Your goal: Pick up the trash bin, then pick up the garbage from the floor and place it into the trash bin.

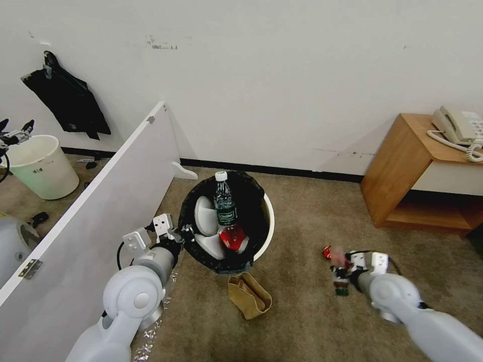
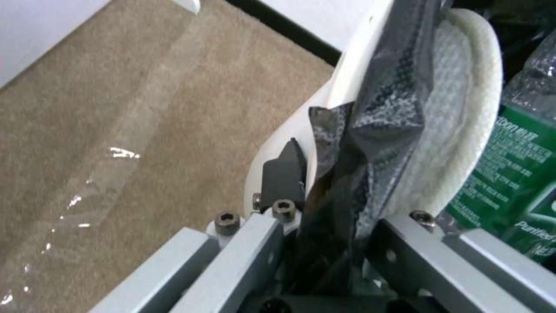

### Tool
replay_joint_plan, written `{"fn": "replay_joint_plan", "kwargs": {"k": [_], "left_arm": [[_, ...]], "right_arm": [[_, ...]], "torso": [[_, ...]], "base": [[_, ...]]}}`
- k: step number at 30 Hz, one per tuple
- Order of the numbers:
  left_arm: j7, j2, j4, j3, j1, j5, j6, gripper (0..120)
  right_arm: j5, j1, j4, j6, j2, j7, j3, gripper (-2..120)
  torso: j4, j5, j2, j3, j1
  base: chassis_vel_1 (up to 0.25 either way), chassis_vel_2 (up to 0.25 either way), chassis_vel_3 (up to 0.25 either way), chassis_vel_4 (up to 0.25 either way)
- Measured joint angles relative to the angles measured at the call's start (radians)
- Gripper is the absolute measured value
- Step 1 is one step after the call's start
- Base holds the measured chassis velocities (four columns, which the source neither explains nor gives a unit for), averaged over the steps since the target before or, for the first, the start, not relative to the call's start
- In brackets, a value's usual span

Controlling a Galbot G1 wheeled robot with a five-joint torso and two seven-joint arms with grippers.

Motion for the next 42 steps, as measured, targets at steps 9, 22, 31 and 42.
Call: {"fn": "replay_joint_plan", "kwargs": {"k": [9,22,31,42], "left_arm": [[-0.04,0.036,-0.005,0.034,-0.014,-0.055,0.003,1],[-0.098,0.059,0.005,0.06,-0.052,-0.171,0.004,1],[-0.11,0.059,0.021,0.082,-0.078,-0.213,0.012,1],[-0.121,0.041,0.056,0.127,-0.125,-0.249,0.025,1]], "right_arm": [[-0.065,-0.031,0.125,0.049,-0.049,-0.007,0.112,26],[-0.216,0.018,0.293,0.151,-0.075,-0.017,0.136,26],[-0.273,0.051,0.371,0.223,-0.115,-0.063,0.148,26],[-0.262,0.167,0.466,0.288,-0.176,-0.124,0.165,26]], "torso": [[0.0003,0.0001,0.0,0.0,0.0],[0.0,-0.0001,0.0,0.0,0.0],[0.0,0.0,0.0,0.0,0.0],[-0.0001,0.0,0.0,0.0,0.0]], "base": [[0.0,0.0,0.0,0.0],[0.0,0.0,0.0,0.0],[0.0,0.0,0.0,0.0],[0.0,0.0,0.0,0.0]]}}
